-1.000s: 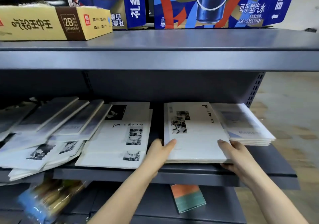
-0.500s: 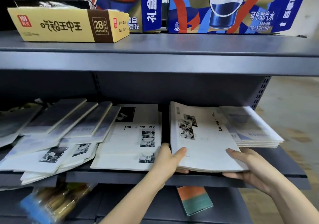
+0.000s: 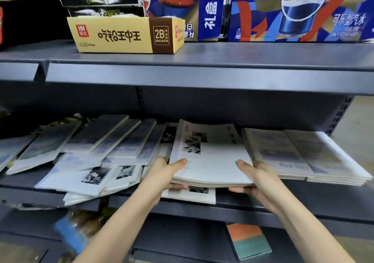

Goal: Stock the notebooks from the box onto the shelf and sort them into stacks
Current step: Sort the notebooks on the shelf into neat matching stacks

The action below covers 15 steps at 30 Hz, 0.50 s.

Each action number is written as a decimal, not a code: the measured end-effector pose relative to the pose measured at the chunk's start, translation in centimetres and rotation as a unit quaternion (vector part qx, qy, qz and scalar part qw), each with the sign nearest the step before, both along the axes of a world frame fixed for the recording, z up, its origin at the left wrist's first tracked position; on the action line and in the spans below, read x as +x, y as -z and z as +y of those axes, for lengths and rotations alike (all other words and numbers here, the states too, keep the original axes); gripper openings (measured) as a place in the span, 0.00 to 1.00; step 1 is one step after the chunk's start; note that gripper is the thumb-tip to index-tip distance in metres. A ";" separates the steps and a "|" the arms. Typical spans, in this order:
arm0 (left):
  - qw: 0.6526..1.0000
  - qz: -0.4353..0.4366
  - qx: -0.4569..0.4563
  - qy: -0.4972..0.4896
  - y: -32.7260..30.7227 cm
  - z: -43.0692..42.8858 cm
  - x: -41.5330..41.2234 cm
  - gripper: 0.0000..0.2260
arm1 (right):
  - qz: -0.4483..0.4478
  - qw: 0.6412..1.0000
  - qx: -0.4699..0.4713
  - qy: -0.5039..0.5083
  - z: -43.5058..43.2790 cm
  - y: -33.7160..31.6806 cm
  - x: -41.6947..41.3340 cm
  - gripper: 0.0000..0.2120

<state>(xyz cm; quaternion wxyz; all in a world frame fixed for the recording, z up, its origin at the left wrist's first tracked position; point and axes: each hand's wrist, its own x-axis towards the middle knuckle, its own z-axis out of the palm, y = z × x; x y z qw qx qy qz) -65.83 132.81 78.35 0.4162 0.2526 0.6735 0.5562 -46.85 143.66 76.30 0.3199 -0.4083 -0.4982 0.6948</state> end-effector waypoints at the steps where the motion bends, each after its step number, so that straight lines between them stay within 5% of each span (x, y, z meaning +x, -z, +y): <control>1: 1.000 0.010 -0.010 -0.005 -0.1 -0.3 -0.7 0.23 | -0.003 1.000 0.006 -0.008 -0.2 0.0 -0.9 0.17; 4: 0.999 0.032 -0.022 -0.015 -0.1 -0.7 -2.7 0.29 | 0.004 1.000 0.023 -0.017 -0.7 0.2 -3.3 0.19; 8: 0.998 0.061 -0.028 -0.020 -0.1 -0.6 -4.4 0.28 | -0.015 0.999 0.031 -0.023 -1.2 0.0 -5.5 0.06; 15: 0.982 0.180 -0.058 -0.029 1.2 0.8 -5.2 0.24 | -0.070 0.997 0.037 -0.011 -0.4 -0.1 -6.7 0.10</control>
